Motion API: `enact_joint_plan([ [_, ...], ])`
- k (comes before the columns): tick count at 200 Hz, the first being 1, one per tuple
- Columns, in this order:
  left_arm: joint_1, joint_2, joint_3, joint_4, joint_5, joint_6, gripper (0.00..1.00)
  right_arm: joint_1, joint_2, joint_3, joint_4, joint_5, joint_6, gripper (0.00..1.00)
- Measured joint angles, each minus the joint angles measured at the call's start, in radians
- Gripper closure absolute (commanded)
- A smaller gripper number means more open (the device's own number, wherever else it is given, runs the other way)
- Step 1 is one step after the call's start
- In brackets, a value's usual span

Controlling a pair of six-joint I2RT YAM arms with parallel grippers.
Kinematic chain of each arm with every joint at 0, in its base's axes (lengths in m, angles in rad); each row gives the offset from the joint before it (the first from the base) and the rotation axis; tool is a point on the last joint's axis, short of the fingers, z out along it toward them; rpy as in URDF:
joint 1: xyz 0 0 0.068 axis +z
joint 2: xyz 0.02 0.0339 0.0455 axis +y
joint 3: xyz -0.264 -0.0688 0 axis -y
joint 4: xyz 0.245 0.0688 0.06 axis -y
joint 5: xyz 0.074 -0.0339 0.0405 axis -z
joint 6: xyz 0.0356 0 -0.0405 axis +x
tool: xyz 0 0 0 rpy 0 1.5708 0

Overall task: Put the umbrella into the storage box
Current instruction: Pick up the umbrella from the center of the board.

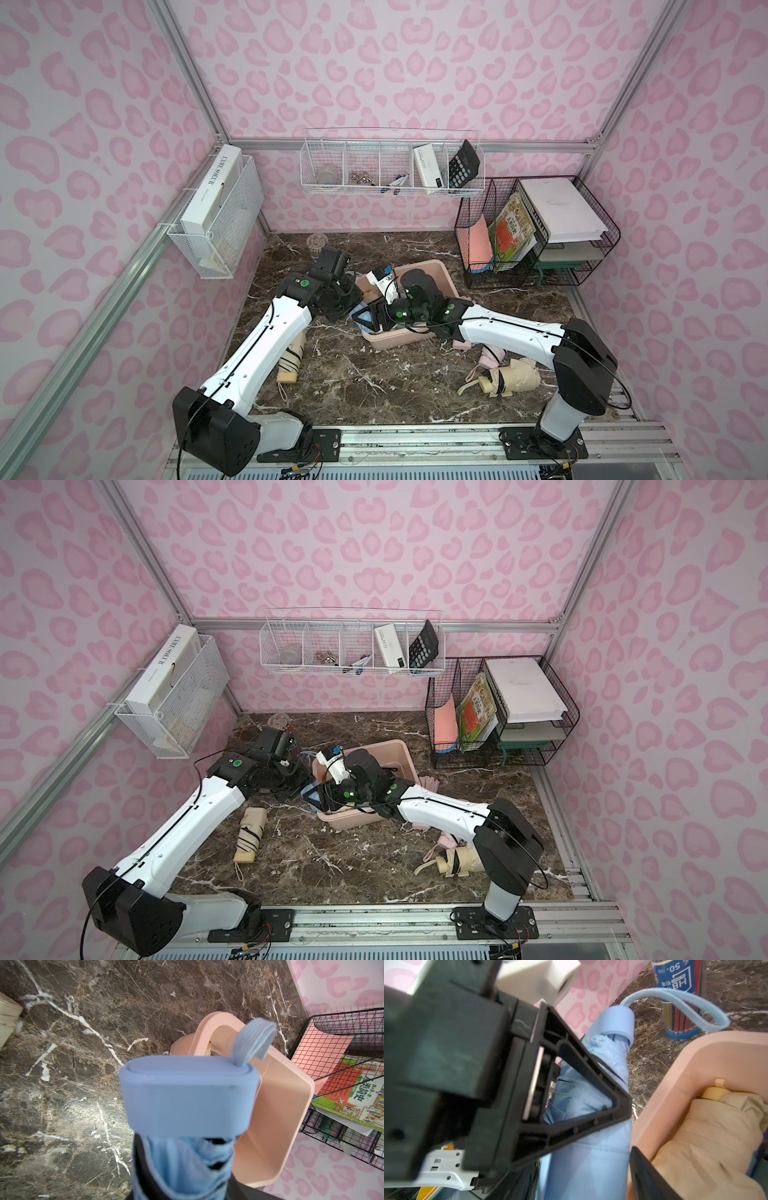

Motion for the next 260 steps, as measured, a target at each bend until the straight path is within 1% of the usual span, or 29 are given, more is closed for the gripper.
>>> enact_joint_plan([
  [31,-0.001,0.0,0.0,0.001,-0.004,-0.01,0.92,-0.008,0.014,0.007,0.003,-0.012,0.016,0.57],
  [61,-0.001,0.0,0.0,0.016,-0.004,-0.013,0.81,-0.02,0.013,0.007,0.008,-0.026,0.034,0.72],
  [81,-0.002,0.0,0.0,0.033,0.001,-0.013,0.7,-0.027,0.005,-0.001,0.013,-0.027,0.044,0.79],
  [106,-0.002,-0.004,-0.009,0.067,0.007,-0.012,0.45,-0.039,-0.012,-0.015,0.024,-0.027,0.048,0.84],
  [129,-0.002,-0.022,-0.026,0.109,0.012,-0.009,0.17,-0.048,-0.03,-0.036,0.03,-0.013,0.049,0.86],
  [143,-0.003,-0.032,-0.03,0.13,0.011,-0.009,0.06,-0.056,-0.045,-0.053,0.029,-0.008,0.055,0.87],
  [151,-0.003,-0.037,-0.03,0.145,0.006,-0.009,0.02,-0.064,-0.054,-0.061,0.029,-0.005,0.059,0.87],
  [201,-0.002,-0.103,-0.045,0.188,-0.055,-0.005,0.02,-0.107,-0.129,-0.142,0.025,0.053,0.083,0.88],
  [227,0.003,-0.161,-0.077,0.186,-0.113,0.01,0.02,-0.128,-0.191,-0.196,0.0,0.115,0.085,0.88],
  [260,0.032,-0.216,-0.132,0.167,-0.167,0.009,0.03,-0.141,-0.251,-0.267,-0.032,0.189,0.085,0.88],
])
